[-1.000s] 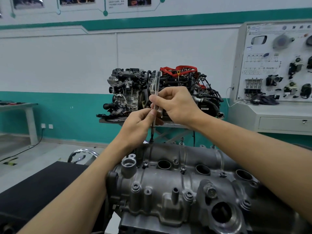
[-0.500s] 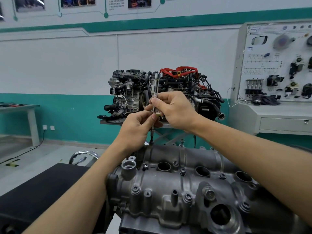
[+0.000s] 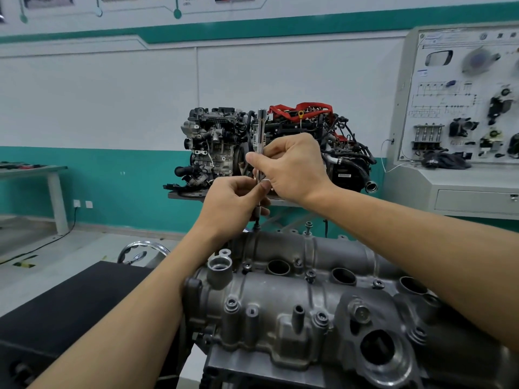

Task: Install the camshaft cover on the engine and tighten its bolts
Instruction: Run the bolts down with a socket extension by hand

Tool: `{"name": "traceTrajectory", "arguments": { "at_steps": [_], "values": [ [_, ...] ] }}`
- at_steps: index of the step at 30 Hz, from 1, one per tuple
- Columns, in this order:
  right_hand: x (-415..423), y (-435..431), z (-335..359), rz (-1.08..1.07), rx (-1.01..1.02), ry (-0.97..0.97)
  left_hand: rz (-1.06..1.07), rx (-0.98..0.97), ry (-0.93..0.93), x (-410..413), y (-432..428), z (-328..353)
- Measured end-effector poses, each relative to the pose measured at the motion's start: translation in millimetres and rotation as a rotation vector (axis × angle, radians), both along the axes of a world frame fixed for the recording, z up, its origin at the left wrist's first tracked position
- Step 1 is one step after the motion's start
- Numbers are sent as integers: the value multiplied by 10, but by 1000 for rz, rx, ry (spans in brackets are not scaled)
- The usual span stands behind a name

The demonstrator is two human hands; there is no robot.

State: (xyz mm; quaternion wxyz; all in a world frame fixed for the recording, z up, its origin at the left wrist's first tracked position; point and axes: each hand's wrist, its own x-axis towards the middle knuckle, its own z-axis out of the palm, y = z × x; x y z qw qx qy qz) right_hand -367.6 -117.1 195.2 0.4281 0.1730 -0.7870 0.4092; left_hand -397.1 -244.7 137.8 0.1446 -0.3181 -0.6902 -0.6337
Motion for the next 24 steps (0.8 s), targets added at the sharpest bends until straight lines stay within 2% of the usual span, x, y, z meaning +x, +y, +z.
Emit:
{"name": "traceTrajectory", "arguments": {
  "at_steps": [12, 17, 24],
  "values": [
    [-3, -34, -22, -48, -21, 53, -4, 51, 29, -26, -19, 1],
    [51, 9, -16, 77, -30, 7, -28, -37, 13, 24, -20, 52],
    [-8, 85, 9, 76, 33, 12, -3, -210, 76, 17, -85, 206]
  ]
}}
